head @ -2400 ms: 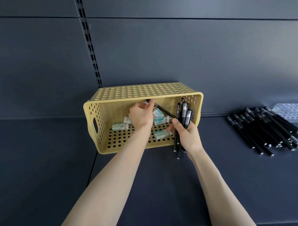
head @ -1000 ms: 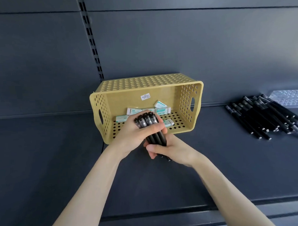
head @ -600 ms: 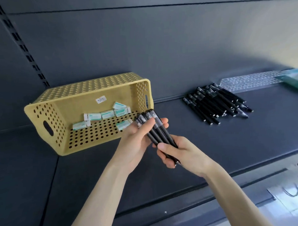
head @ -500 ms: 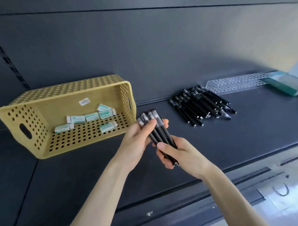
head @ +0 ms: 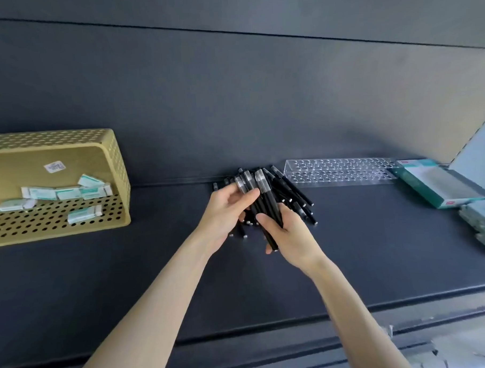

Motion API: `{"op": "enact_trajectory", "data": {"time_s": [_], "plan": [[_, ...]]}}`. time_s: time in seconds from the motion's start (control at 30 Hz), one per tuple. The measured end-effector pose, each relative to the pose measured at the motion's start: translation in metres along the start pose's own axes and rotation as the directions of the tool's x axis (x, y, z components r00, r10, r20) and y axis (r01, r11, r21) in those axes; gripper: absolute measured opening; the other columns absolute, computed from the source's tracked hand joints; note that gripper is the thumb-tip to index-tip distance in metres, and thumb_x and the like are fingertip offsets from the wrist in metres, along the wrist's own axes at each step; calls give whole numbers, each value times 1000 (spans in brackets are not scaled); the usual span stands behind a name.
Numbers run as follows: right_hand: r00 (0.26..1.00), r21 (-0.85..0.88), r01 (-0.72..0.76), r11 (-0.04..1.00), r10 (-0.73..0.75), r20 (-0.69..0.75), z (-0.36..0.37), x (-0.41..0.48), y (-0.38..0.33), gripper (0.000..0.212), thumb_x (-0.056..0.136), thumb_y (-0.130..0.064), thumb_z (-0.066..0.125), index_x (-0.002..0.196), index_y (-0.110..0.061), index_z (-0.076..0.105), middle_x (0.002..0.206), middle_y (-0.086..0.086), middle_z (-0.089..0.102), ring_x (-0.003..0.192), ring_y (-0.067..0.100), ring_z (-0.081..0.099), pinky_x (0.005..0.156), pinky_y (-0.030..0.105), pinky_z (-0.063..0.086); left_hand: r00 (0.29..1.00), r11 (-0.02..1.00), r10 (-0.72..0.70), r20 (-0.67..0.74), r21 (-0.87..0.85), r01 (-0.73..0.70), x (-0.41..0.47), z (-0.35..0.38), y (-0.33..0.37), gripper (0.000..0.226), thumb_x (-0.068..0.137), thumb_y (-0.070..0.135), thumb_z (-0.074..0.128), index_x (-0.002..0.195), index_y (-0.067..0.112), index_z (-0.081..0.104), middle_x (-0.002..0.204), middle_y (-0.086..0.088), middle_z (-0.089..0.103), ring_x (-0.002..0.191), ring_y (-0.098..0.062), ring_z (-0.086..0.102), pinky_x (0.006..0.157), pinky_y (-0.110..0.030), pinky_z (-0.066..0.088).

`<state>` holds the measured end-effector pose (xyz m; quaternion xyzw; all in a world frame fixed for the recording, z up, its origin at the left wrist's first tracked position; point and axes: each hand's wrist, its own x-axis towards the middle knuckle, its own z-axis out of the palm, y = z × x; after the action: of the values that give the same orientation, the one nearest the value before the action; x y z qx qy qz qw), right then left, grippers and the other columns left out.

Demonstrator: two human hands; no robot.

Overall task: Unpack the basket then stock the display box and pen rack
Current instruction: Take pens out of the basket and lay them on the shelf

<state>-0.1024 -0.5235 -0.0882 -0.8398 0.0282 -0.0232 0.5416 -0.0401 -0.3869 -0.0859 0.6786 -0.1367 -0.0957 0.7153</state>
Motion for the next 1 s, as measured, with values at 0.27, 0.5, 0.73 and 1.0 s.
{"op": "enact_trajectory", "data": {"time_s": [0.27,0.5,0.73,1.0], "plan": [[994,-239,87,967,-99,-41,-39,75,7,21,97,-28,48,98,-9,55,86,5,65,78,20,60,68,25,46,998,996,-20,-67,82,25,86,14,1,10,86,21,69,84,11,67,62,-2,56,52,-13,50,54,-24,44],[998,-328,-18,945,-5,-69,-51,104,24,32,97,-26,47,119,-4,45,117,9,54,105,29,53,82,33,42,979,910,-74,-190,389,145,110,13,-10,28,80,30,75,77,4,64,55,3,54,41,-4,45,49,-17,39],[980,-564,60,824,-155,-122,-52,96,42,49,95,-38,47,134,-9,42,132,9,39,119,28,32,96,32,25,916,551,113,-386,791,265,87,29,-29,52,90,50,53,127,15,54,125,-9,47,119,-28,41,99,-39,31],[995,-476,97,874,-91,35,-50,87,63,55,98,-47,29,148,-24,22,157,-1,11,137,28,15,110,41,18,949,432,-32,-315,851,297,52,39,-55,63,96,56,26,151,32,8,161,5,3,147,-18,0,116,-47,2]]}}
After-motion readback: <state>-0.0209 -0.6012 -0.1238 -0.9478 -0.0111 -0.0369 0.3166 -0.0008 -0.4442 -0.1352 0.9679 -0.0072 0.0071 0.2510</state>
